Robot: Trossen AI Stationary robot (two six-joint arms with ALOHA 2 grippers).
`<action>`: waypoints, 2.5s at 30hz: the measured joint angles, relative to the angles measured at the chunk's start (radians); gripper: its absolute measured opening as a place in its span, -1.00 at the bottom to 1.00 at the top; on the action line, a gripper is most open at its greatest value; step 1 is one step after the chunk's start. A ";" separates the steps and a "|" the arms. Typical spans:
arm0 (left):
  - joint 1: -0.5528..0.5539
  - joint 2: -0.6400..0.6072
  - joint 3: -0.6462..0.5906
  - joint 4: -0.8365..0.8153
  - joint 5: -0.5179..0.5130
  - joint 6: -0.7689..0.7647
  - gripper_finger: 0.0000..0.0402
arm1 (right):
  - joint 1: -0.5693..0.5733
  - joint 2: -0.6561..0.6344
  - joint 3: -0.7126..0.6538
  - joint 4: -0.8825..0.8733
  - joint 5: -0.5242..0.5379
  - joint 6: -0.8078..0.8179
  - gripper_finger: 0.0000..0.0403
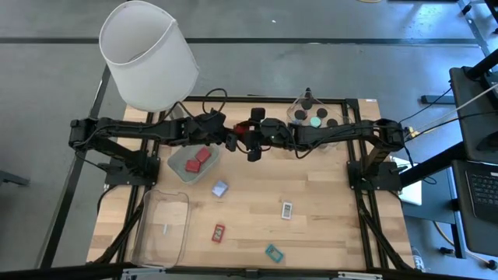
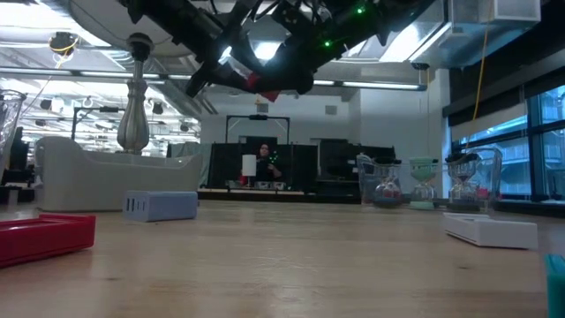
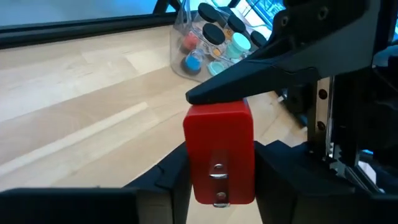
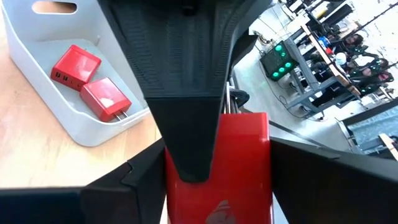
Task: Pick & Place Office items
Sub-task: Put the red charger adapter into the gray bin
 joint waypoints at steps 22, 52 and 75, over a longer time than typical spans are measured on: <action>0.039 0.001 0.002 -0.053 0.012 0.068 -0.38 | -0.019 -0.183 0.001 -0.537 -0.003 0.239 0.64; -0.105 -0.158 -0.085 -0.846 0.188 -0.168 -0.37 | -0.054 -0.309 0.000 -0.820 -0.226 0.424 0.60; -0.108 -0.074 -0.089 -0.845 0.116 -0.120 -0.36 | -0.054 -0.308 0.000 -0.821 -0.226 0.488 0.60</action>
